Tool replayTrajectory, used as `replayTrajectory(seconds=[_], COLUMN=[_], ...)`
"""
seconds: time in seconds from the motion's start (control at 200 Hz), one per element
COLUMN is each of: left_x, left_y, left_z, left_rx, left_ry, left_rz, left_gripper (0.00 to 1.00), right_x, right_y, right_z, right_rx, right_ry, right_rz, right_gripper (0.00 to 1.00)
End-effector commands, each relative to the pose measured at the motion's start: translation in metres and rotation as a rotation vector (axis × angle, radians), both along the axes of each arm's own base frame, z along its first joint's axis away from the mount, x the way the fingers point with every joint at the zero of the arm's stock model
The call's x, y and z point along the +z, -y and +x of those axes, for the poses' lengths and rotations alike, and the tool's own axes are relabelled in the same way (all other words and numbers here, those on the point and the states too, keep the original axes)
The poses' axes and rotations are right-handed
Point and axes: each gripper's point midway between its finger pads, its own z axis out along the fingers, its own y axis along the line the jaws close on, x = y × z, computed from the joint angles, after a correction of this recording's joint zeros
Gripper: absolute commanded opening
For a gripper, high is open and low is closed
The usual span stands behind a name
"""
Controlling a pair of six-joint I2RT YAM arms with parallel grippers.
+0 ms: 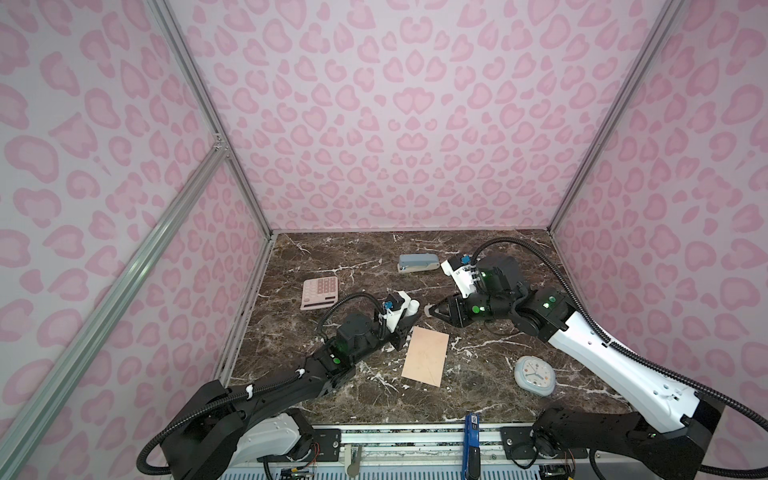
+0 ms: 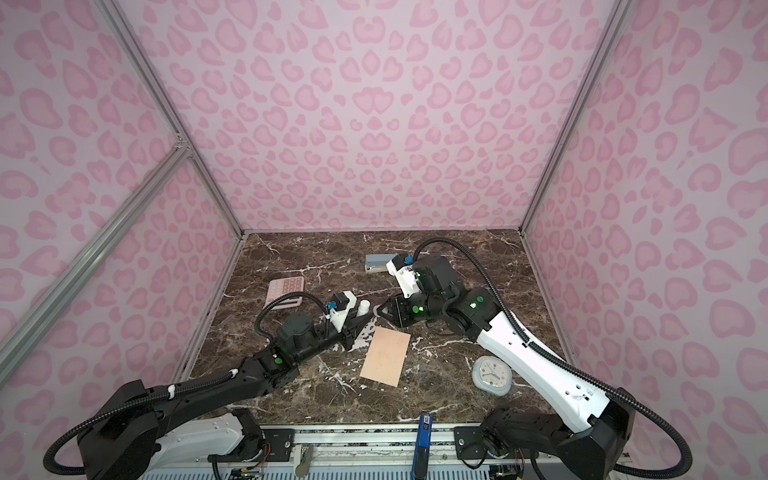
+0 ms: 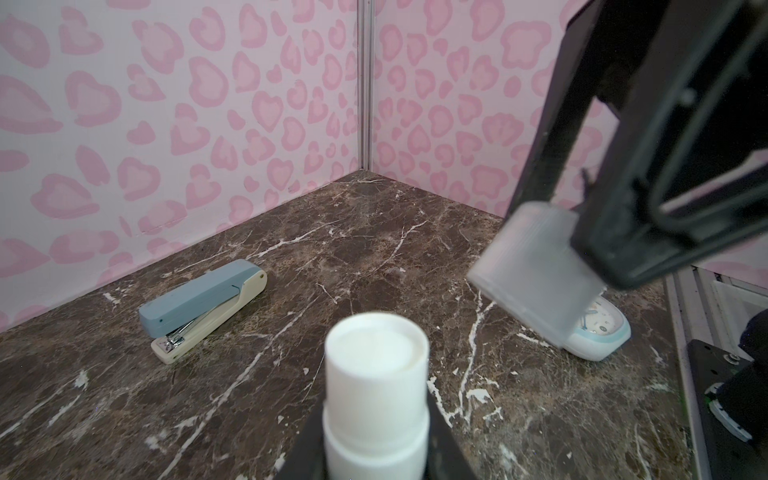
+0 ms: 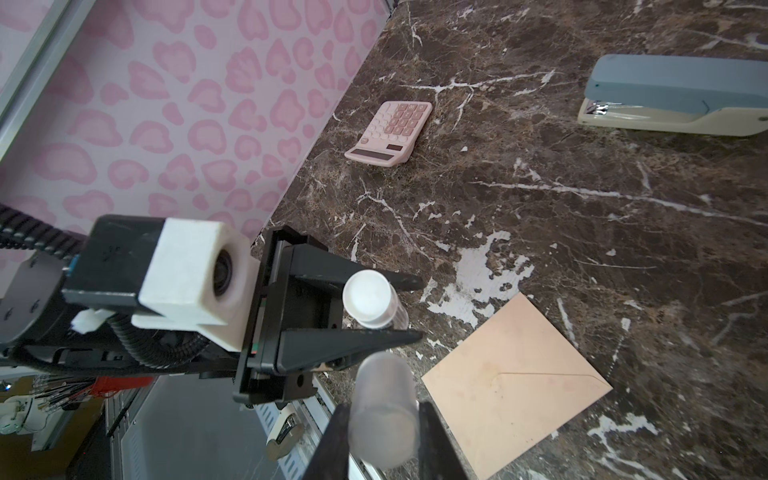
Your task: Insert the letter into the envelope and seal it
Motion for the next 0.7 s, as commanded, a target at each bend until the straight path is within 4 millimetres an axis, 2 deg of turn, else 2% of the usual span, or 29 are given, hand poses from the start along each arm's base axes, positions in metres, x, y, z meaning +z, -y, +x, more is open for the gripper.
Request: replayTrajectory(seconds=[0.0,0.7], left_x=[0.019,0.022], left_y=[0.005,0.016], left_z=[-0.001,-0.004], left_rx=[-0.020,-0.047], left_ry=[0.040,0.047], left_rz=[-0.052,-0.051], left_gripper=[0.04,0.04], right_x=[0.009,0.004], right_y=[-0.007,-0.016], right_z=[0.008,0.016], right_rx=[-0.014,-0.007], right_ry=[0.028,0.015], right_rz=[0.046,0.049], right_gripper=[0.26,0.25])
